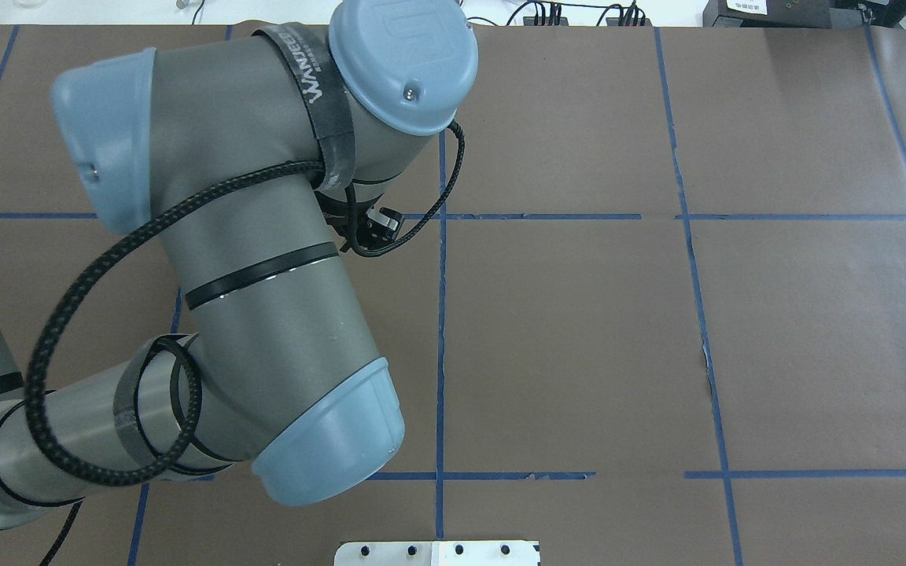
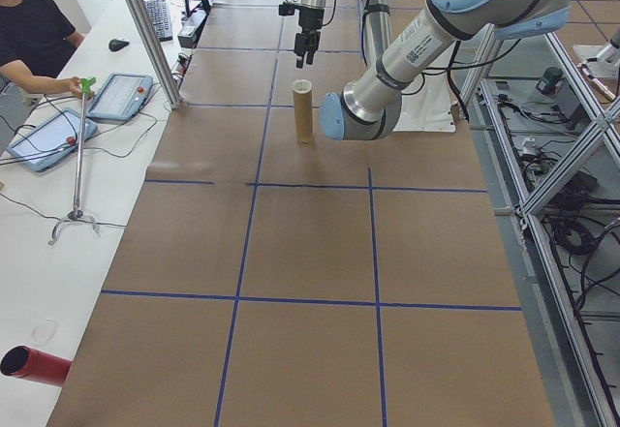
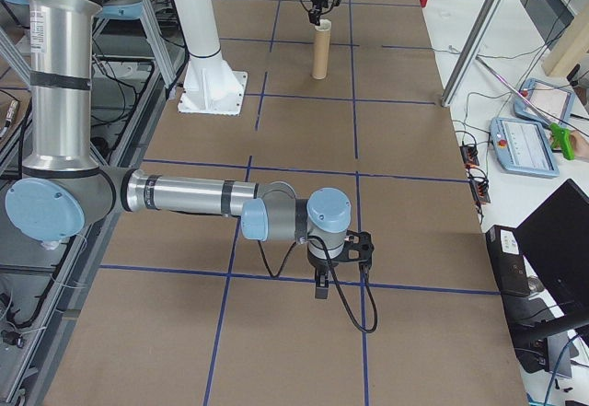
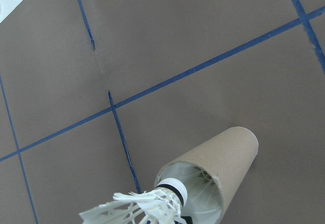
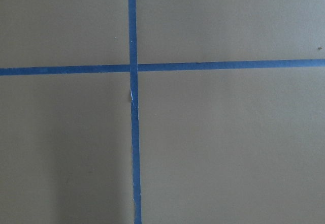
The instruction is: Collect badminton balls into bucket
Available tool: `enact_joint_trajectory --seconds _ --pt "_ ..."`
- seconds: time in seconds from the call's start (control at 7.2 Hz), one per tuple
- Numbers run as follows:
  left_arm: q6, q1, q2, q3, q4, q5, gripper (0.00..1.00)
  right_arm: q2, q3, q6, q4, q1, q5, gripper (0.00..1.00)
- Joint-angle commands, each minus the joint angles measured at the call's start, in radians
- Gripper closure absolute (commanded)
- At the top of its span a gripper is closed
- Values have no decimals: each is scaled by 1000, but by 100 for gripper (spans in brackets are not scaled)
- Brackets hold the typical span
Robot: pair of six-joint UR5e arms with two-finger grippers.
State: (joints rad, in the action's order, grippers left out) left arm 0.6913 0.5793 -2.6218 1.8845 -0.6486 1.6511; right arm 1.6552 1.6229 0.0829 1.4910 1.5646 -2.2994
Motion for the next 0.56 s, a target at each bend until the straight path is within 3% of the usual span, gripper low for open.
enact_joint_trajectory --seconds 0.0,0.28,0.42 --pt "1 43 26 79 -84 7 0 0 0 0 0 0 0 0" --pt "-1 130 145 96 -297 108 0 0 0 0 0 0 0 0" --pt "-12 230 191 85 -395 163 0 0 0 0 0 0 0 0"
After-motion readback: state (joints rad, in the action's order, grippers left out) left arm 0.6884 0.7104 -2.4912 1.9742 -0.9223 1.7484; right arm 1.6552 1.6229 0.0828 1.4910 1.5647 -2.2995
